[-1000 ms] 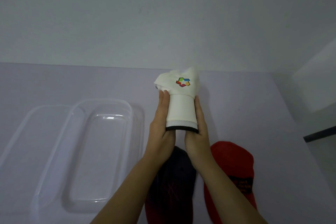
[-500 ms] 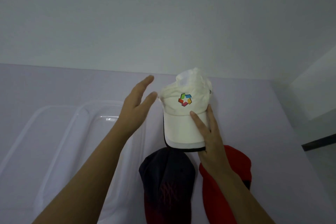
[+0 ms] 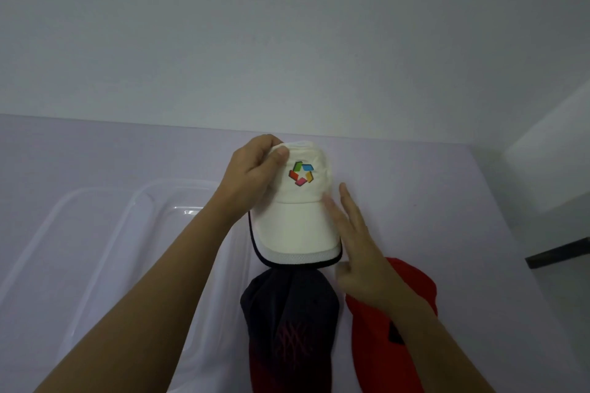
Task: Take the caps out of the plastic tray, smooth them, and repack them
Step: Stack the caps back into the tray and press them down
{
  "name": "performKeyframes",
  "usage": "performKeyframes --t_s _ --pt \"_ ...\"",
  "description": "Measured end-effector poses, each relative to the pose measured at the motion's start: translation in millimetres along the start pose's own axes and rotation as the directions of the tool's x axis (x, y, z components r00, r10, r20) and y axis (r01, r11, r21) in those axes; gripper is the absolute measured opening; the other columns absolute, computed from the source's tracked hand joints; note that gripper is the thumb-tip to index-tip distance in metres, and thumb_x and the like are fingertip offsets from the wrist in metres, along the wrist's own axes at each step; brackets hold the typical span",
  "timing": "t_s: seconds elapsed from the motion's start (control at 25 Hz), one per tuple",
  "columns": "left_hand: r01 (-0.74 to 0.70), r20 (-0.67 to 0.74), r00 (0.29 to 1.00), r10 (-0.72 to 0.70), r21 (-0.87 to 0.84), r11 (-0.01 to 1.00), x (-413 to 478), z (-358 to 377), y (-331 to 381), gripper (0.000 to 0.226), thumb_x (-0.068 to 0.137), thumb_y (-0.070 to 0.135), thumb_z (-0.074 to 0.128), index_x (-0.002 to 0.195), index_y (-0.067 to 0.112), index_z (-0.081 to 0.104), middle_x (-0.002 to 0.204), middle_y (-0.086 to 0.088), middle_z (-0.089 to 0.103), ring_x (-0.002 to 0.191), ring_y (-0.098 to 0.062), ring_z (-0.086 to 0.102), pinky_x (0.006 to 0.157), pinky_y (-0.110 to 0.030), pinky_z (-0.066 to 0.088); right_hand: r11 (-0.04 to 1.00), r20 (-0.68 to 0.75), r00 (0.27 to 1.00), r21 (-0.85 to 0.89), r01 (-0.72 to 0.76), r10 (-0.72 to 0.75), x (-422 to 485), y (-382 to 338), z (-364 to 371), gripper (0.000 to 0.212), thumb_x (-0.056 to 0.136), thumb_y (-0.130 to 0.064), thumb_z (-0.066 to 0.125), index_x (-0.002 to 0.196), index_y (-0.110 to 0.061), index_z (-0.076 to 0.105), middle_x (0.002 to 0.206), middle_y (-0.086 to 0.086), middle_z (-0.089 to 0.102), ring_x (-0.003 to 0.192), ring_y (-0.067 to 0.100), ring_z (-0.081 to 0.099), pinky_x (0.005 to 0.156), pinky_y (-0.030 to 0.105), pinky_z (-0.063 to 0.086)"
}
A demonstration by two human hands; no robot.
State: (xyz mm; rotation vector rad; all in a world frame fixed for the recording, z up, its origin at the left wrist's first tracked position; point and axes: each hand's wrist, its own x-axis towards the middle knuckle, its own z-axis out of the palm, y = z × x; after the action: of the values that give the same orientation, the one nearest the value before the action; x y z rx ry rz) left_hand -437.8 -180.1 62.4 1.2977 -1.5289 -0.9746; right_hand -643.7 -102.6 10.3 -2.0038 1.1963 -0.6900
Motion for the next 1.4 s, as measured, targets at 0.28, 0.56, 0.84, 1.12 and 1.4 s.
performKeyframes --t_s 0.28,0.56,0.84,1.12,1.4 --pt "-0.087 0.016 0.996 0.091 -0.156 0.984 4.0 12.3 10.9 0.026 0.078 0.038 0.049 0.067 0.015 0.055 0.070 -0.009 0.057 0.069 -0.024 0.056 0.061 -0.031 0.046 0.994 -0.315 0.948 0.110 -0.001 0.035 65.2 -40.7 -41.7 0.029 0.098 -0.026 0.040 0.125 -0.020 0.051 0.121 -0.009 0.056 0.113 0.000 0.052 0.093 0.015 0.042" --pt "-0.055 -0.063 0.997 0.048 -0.126 0.990 6.7 12.8 -0.4 0.021 0.076 0.026 0.055 0.065 0.013 0.066 0.063 -0.004 0.066 0.060 -0.021 0.064 0.053 -0.026 0.053 0.938 -0.109 0.977 0.317 -0.139 0.182 75.3 -28.4 -37.0 0.017 0.094 -0.039 0.045 0.085 -0.026 0.051 0.085 -0.011 0.059 0.073 -0.009 0.055 0.063 0.011 0.044" --pt "0.027 -0.108 0.990 -0.087 -0.467 0.884 37.9 6.7 -2.9 0.021 0.075 0.010 0.054 0.054 0.007 0.053 0.052 -0.006 0.049 0.053 -0.022 0.045 0.051 -0.025 0.038 0.628 0.013 0.964 0.756 -0.185 0.267 51.1 18.6 -19.8 0.076 0.062 -0.070 0.067 0.126 -0.033 0.046 0.133 0.009 0.055 0.116 0.012 0.059 0.089 0.027 0.053" --pt "0.073 -0.222 0.970 -0.099 -0.122 0.990 37.3 33.0 -15.1 0.012 0.084 0.026 0.055 0.083 0.020 0.065 0.081 0.009 0.064 0.075 -0.005 0.058 0.069 -0.020 0.047 0.041 0.157 0.907 0.981 -0.188 0.390 50.3 6.4 3.9 0.050 0.086 -0.027 0.053 0.134 -0.013 0.048 0.130 0.013 0.059 0.117 0.031 0.058 0.093 0.047 0.051" --pt "0.734 0.317 0.645 -0.695 -0.510 0.448 7.0 39.0 -42.9 0.041 0.087 0.050 0.054 0.110 0.016 0.058 0.100 -0.007 0.071 0.093 -0.028 0.068 0.072 -0.042 0.058 0.146 0.125 0.819 0.958 -0.246 0.561 76.7 35.4 7.4 0.049 0.086 -0.032 0.053 0.132 -0.016 0.049 0.127 0.013 0.061 0.106 0.031 0.060 0.066 0.039 0.056"
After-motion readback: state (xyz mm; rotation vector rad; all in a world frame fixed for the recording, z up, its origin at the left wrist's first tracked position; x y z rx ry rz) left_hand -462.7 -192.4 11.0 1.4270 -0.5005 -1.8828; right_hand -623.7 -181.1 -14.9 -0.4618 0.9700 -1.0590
